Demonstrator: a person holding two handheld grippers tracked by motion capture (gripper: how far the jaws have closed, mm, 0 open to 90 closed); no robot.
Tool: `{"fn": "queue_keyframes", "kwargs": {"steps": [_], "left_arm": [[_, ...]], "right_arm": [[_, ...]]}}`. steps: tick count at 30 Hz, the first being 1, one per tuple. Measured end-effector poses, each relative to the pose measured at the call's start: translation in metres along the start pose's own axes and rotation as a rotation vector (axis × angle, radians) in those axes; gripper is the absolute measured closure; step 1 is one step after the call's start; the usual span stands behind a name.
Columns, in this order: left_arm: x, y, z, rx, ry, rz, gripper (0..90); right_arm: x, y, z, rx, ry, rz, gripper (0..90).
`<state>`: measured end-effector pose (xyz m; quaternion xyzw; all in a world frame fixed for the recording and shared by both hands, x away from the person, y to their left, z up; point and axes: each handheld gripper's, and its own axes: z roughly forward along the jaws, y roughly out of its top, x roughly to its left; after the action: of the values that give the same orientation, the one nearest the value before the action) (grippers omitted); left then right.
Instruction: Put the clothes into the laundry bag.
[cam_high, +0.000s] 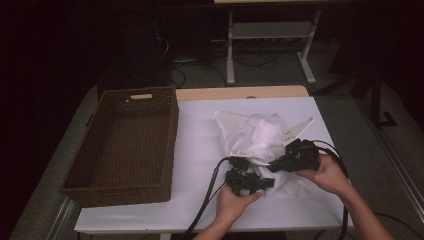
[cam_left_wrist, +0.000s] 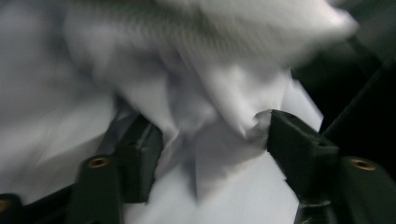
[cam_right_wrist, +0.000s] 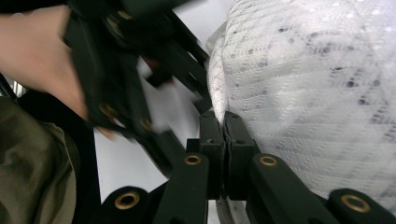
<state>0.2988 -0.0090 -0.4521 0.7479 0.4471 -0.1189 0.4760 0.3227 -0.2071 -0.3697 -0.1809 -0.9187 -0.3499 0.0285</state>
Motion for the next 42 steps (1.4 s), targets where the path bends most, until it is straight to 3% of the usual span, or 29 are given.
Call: {"fn": "queue_keyframes", "kwargs": {"steps": [1, 3, 4, 6, 8, 11, 14, 15, 16, 19, 20, 22, 27, 32, 35, 39, 41, 42], "left_arm": [[0.004, 0.002, 0.003, -0.049, 0.014, -0.012, 47.2], [0.015, 0.007, 0.007, -0.093, -0.006, -0.05, 67.0], [0.018, 0.009, 0.007, -0.117, -0.006, -0.043, 75.3], [0.015, 0.011, 0.003, -0.151, -0.019, -0.024, 82.5], [0.006, 0.013, -0.006, -0.175, -0.035, 0.012, 84.0], [-0.013, 0.015, -0.026, -0.197, -0.084, 0.053, 84.5], [-0.026, 0.013, -0.038, -0.202, -0.088, 0.109, 84.7], [-0.027, 0.014, -0.037, -0.206, -0.05, 0.126, 84.6], [-0.023, 0.017, -0.032, -0.208, -0.015, 0.114, 84.6], [0.004, 0.023, -0.01, -0.183, 0.108, 0.036, 84.5], [0.012, 0.022, -0.004, -0.186, 0.123, 0.003, 84.4], [0.021, 0.021, 0.002, -0.189, 0.138, 0.0, 84.0], [0.02, 0.019, -0.004, -0.175, 0.109, 0.011, 79.7], [0.012, 0.01, -0.026, -0.107, 0.071, 0.044, 64.4], [0.006, 0.0, -0.037, -0.062, 0.04, 0.029, 52.8], [0.001, -0.009, -0.022, 0.039, -0.007, 0.021, 45.0], [0.001, -0.005, -0.007, 0.027, 0.029, 0.028, 45.8], [0.002, -0.003, -0.004, 0.015, 0.034, 0.02, 51.7]], "right_arm": [[0.0, -0.001, 0.0, -0.001, 0.002, 0.001, 87.9], [0.0, -0.001, -0.002, -0.002, 0.003, 0.001, 87.9], [0.0, -0.002, -0.004, -0.006, 0.006, 0.001, 87.9], [0.001, -0.002, -0.008, -0.013, 0.011, -0.007, 87.9], [0.006, -0.001, -0.012, -0.021, 0.012, -0.03, 88.0], [0.018, 0.005, -0.02, -0.029, 0.005, -0.079, 88.1], [0.03, 0.01, -0.034, -0.059, 0.047, -0.119, 88.1], [0.031, 0.01, -0.036, -0.066, 0.069, -0.127, 88.1], [0.031, 0.01, -0.036, -0.063, 0.072, -0.12, 88.1], [0.017, 0.006, -0.018, 0.003, 0.052, -0.073, 88.0], [0.011, 0.003, -0.01, 0.025, 0.043, -0.045, 88.0], [0.004, -0.006, 0.0, 0.043, 0.053, -0.019, 88.0], [-0.008, -0.016, -0.001, -0.002, 0.042, 0.035, 87.8], [-0.009, -0.015, -0.006, -0.015, 0.028, 0.035, 87.6], [-0.01, -0.014, -0.006, -0.021, 0.023, 0.039, 87.6], [-0.01, -0.013, -0.005, -0.02, 0.021, 0.036, 87.6], [-0.009, -0.012, -0.003, -0.016, 0.024, 0.037, 87.6], [-0.009, -0.012, -0.002, -0.014, 0.025, 0.034, 87.6]]}}
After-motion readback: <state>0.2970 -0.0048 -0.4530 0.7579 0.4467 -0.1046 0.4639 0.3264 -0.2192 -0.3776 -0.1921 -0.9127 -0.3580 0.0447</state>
